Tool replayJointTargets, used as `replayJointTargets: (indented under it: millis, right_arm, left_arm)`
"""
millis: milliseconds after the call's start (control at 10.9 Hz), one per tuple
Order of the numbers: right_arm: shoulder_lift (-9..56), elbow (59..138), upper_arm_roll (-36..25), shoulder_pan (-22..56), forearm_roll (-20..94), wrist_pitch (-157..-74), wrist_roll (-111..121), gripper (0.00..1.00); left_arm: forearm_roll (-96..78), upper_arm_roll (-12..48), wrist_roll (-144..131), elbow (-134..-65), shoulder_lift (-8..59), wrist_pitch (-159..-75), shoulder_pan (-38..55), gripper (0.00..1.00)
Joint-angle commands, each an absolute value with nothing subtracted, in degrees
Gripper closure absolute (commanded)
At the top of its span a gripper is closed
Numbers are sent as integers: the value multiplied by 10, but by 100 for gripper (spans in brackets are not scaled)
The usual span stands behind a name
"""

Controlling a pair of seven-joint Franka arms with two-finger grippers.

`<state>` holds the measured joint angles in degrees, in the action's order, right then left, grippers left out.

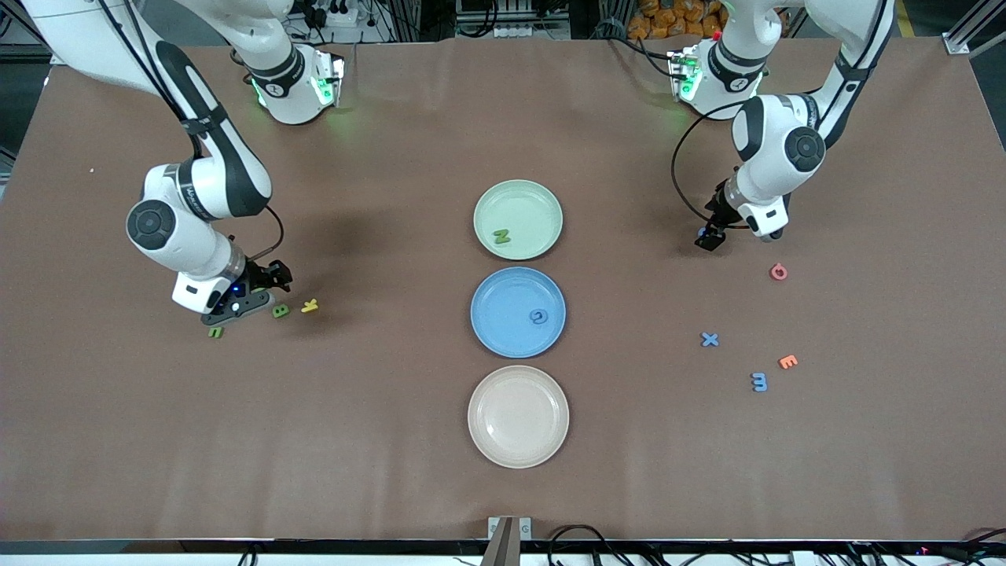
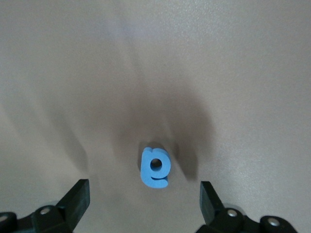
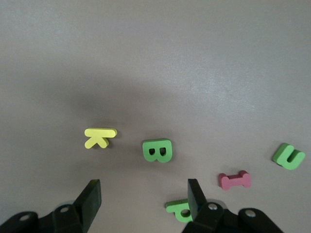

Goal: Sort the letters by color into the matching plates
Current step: 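Lower the right gripper onto green B while the left gripper lowers onto g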

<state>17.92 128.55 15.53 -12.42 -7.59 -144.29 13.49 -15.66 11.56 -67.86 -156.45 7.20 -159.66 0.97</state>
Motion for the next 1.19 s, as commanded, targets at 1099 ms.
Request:
replayJointTargets:
  millis: [1099]
  right_arm:
    - [250, 1253, 150, -134, -102, -1492, 76, 35]
  left_arm:
    - [-120, 94, -696, -1561, 113, -1663, 15, 0]
